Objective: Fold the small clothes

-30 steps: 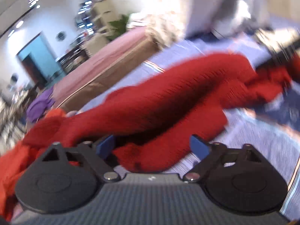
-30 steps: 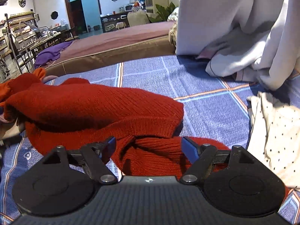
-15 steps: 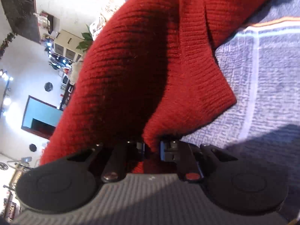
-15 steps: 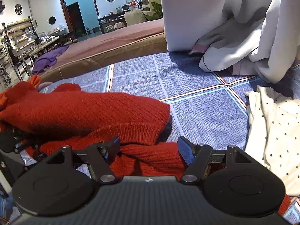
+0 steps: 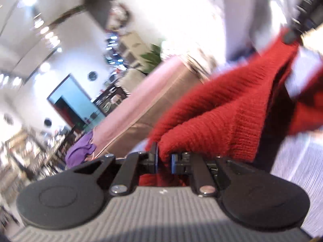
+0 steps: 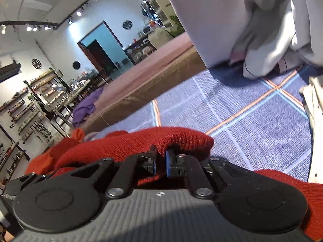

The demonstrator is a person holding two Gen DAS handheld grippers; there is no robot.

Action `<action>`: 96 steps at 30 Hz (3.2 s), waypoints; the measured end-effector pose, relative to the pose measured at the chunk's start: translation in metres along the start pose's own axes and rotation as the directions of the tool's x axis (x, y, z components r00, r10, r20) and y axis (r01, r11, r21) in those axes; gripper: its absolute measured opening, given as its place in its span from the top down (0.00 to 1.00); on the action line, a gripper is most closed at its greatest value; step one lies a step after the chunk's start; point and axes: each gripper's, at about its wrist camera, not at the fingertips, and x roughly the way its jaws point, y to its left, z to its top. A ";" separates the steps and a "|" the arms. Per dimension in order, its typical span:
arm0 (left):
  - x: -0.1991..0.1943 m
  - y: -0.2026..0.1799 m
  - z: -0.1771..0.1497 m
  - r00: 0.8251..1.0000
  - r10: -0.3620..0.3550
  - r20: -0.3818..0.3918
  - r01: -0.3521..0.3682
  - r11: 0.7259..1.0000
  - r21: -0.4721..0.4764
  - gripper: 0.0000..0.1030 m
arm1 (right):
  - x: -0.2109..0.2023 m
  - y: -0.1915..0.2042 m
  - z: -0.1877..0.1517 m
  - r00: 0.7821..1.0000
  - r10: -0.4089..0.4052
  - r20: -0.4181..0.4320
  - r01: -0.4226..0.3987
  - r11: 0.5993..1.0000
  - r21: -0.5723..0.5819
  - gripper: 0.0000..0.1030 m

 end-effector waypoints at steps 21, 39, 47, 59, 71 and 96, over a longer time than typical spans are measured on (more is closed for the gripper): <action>-0.179 0.045 0.026 0.972 -0.085 0.219 0.109 0.989 -0.101 0.06 | -0.187 0.143 0.024 0.973 0.145 0.182 -0.036 0.866 -0.498 0.00; -0.120 -0.070 -0.178 0.811 -0.538 -0.229 0.548 0.562 0.620 0.57 | -0.135 0.019 -0.177 0.959 -0.169 -0.226 -0.236 -0.045 -0.971 0.16; -0.115 -0.068 -0.181 0.798 -0.575 -0.180 0.522 0.511 0.683 0.57 | -0.111 -0.001 -0.206 0.980 -0.069 -0.185 -0.197 -0.387 -0.901 0.19; -0.076 -0.084 -0.153 0.753 -0.632 -0.182 0.570 0.489 0.661 0.54 | -0.094 0.012 -0.188 0.978 -0.043 -0.205 -0.208 -0.323 -0.923 0.28; -0.090 -0.038 -0.109 0.842 -0.539 -0.029 0.528 0.810 0.256 0.90 | -0.129 0.052 -0.129 0.989 -0.014 -0.145 -0.134 0.289 -0.948 0.85; -0.183 0.159 0.051 0.881 -0.260 0.395 0.337 0.932 -0.137 0.89 | -0.231 0.142 0.054 0.883 0.335 0.328 0.087 0.571 -0.816 0.87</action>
